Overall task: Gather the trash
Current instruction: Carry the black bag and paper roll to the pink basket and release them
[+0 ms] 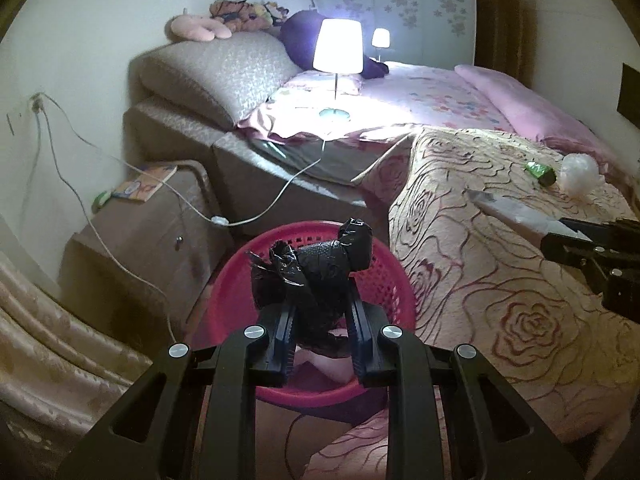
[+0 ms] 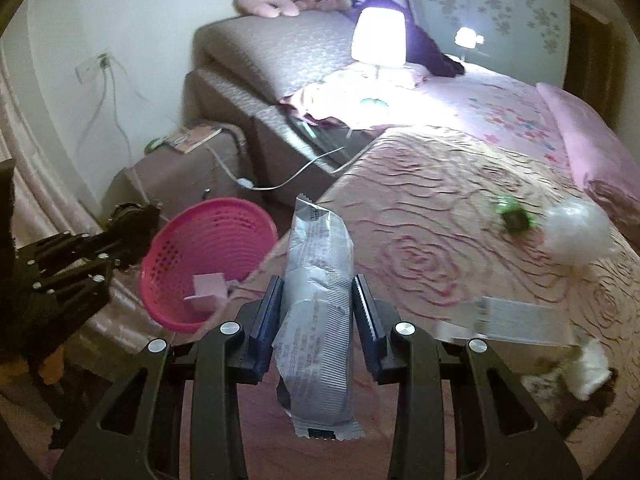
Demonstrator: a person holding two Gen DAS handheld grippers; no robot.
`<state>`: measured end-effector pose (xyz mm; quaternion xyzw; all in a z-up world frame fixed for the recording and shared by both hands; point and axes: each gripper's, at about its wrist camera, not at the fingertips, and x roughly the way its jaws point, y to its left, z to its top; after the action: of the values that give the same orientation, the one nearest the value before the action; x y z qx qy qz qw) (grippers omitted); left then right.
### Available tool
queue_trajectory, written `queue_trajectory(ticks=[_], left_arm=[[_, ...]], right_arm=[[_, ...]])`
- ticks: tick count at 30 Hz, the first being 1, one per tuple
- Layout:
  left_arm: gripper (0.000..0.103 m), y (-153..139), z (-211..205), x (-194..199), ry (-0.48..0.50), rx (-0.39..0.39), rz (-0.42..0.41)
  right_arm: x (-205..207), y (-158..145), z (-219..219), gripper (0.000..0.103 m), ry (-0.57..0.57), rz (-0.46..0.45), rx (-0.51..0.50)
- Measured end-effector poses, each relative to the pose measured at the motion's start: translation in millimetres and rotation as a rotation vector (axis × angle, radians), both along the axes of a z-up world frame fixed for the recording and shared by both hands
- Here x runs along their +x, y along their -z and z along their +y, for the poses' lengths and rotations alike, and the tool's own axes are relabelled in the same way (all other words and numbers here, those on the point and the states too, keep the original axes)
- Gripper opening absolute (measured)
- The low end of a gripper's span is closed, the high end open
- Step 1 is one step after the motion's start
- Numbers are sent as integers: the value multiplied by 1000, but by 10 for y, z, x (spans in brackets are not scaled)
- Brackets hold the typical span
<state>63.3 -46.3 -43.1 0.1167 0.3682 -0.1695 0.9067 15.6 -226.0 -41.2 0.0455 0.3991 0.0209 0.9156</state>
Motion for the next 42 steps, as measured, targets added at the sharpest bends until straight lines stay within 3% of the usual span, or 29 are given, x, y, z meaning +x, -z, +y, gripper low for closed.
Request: queue_trajectory(ticks=[11, 22, 28, 32, 42], left_arm=[[21, 240, 205, 221, -68, -19, 48], [23, 448, 308, 391, -105, -48, 95], [43, 483, 322, 413, -112, -43, 94], [65, 455, 316, 395, -118, -35, 77], [72, 371, 390, 383, -146, -45, 59]], right_arm=[[390, 54, 529, 35, -124, 16, -11], [721, 354, 765, 36, -162, 92, -50], [753, 424, 774, 42, -157, 101, -40], [751, 420, 750, 53, -137, 95, -18], [598, 329, 573, 55, -104, 67, 27]])
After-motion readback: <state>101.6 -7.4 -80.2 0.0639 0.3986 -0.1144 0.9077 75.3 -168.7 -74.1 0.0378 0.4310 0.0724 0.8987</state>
